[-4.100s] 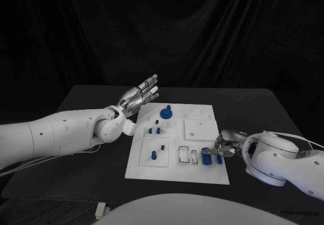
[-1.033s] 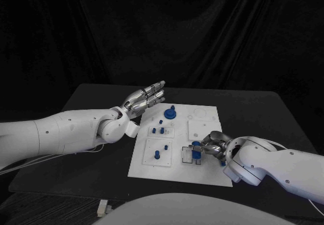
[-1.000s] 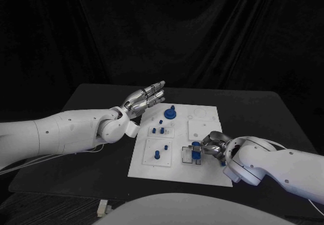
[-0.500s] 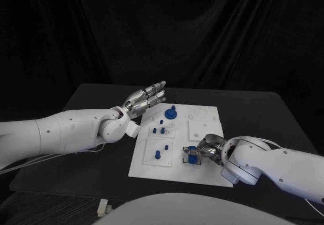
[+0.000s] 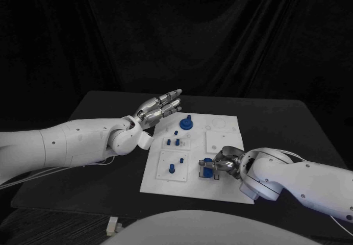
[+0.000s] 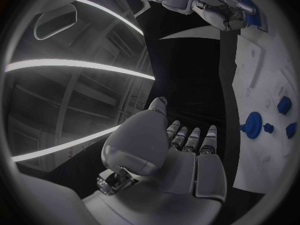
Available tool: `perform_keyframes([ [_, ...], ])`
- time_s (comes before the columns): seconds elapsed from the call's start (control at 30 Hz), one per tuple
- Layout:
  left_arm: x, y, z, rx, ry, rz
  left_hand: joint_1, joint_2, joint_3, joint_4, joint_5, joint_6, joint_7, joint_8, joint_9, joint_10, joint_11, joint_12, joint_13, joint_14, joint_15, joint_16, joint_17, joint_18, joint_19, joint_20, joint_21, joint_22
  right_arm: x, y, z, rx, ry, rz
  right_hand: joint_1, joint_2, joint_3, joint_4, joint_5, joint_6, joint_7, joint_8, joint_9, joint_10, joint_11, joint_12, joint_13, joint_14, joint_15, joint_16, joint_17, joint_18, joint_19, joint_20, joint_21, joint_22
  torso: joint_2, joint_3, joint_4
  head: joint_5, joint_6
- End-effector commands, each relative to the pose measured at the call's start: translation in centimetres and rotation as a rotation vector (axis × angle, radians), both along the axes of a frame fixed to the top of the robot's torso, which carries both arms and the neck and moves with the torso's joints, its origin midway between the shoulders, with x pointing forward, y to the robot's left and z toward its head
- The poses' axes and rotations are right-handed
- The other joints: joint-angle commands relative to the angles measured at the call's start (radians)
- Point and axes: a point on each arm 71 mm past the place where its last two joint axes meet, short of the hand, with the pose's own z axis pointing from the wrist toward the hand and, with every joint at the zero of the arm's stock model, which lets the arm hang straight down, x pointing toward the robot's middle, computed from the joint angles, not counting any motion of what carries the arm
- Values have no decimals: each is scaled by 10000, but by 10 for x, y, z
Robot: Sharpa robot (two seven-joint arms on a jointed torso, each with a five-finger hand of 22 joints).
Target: Assemble the parts on the task board
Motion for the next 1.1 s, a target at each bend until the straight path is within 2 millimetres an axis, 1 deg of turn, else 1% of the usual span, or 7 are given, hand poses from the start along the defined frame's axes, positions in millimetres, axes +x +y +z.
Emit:
perform_keyframes([
  [0.03,-1,-2,2,-276,-112,-175,9,73,25,-31,44,31,27,31,13,11,-40,25,9,-4,57,-36,-10,103,29,67,63,12,-1,0,-2,-134,51,57,-105,40,-50,-2,-44,-65,-7,-49,11,1042,91,26,2634,605,72,-25,2,119,688,50,-72,2369,0,1,2,-18,-1],
  [0.07,-1,-2,2,-283,-116,-179,9,73,25,-31,44,31,27,31,13,11,-40,25,9,-4,57,-36,-10,103,29,67,63,12,-1,0,-2,-143,52,52,-171,63,-139,82,-152,-115,3,-41,32,1042,99,26,2634,607,79,-20,14,121,685,56,-79,2367,0,1,-1,-17,-1],
  [0.23,-2,-3,2,-297,-117,-191,12,73,32,-41,45,48,49,35,15,13,-46,28,9,-4,62,-36,-10,104,34,73,67,16,0,1,-2,-155,51,54,-249,112,-242,181,-223,-175,15,-22,66,1042,111,26,2634,603,89,-28,-8,144,643,64,-164,2336,1,1,8,-26,-1],
  [0.57,-2,-2,1,-272,-87,-187,13,71,35,-48,46,49,68,36,14,12,-50,18,7,-4,66,-36,-10,104,32,78,65,9,-1,5,-3,-171,147,273,-360,87,-433,226,-348,-276,37,1,114,1042,131,26,2634,609,106,-14,29,157,619,80,-214,2319,-2,-1,4,11,-1],
  [0.87,-2,-1,1,-245,-59,-175,12,68,36,-52,43,51,79,36,14,11,-52,14,6,-4,68,-36,-10,103,30,81,63,4,0,2,-2,-104,32,180,-626,-205,-949,267,-475,-448,65,99,241,1042,158,26,2634,627,130,30,142,161,610,102,-237,2314,-4,3,4,52,-1],
  [1.0,-2,-1,1,-235,-49,-167,11,65,36,-55,41,47,88,35,13,11,-55,14,6,-4,71,-36,-10,102,29,83,62,2,1,-4,2,17,-497,-51,-881,-134,-1315,267,-448,-505,55,293,400,1042,153,26,2634,631,131,46,177,162,609,108,-242,2313,-4,1,1,65,-1],
  [1.1,-2,0,1,-220,-41,-148,10,63,36,-57,40,53,96,36,14,11,-55,14,6,-4,73,-36,-10,101,31,85,64,6,2,-13,13,437,-1167,-316,-932,54,-1519,260,-406,-536,34,490,546,1042,130,26,2634,638,119,63,223,145,643,100,-181,2337,-21,-1,6,93,-1],
])
